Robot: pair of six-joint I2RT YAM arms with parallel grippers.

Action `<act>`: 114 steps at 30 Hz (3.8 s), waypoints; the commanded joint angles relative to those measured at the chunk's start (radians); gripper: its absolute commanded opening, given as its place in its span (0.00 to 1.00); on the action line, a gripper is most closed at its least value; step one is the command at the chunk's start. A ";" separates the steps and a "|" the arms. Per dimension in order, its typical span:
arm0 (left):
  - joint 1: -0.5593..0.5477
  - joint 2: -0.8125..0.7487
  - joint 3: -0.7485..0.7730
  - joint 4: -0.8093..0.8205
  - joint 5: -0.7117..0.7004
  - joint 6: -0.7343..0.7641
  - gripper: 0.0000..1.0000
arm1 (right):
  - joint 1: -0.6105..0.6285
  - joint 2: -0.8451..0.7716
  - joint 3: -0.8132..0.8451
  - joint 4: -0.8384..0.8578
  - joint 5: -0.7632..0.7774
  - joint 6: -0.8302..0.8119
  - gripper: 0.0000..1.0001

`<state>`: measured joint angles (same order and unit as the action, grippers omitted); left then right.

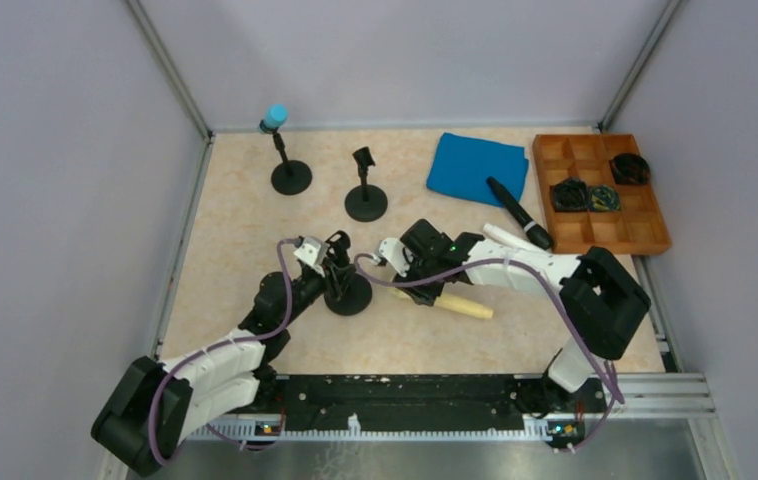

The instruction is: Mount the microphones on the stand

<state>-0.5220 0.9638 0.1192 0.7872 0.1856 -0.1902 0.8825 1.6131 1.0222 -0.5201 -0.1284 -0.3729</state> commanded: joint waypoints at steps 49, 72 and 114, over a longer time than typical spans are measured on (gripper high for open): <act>-0.001 -0.068 0.068 0.011 0.039 -0.048 0.05 | -0.042 -0.252 -0.078 0.327 0.194 0.442 0.00; -0.002 0.057 0.103 0.064 0.163 -0.054 0.00 | -0.136 -0.702 -0.404 0.827 0.077 0.426 0.00; -0.093 0.310 0.096 0.652 0.415 -0.129 0.00 | -0.009 -0.504 -0.439 2.150 -0.134 0.690 0.00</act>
<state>-0.6079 1.2690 0.1925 1.2388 0.5831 -0.2886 0.8501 1.0885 0.5522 1.5089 -0.2344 0.2760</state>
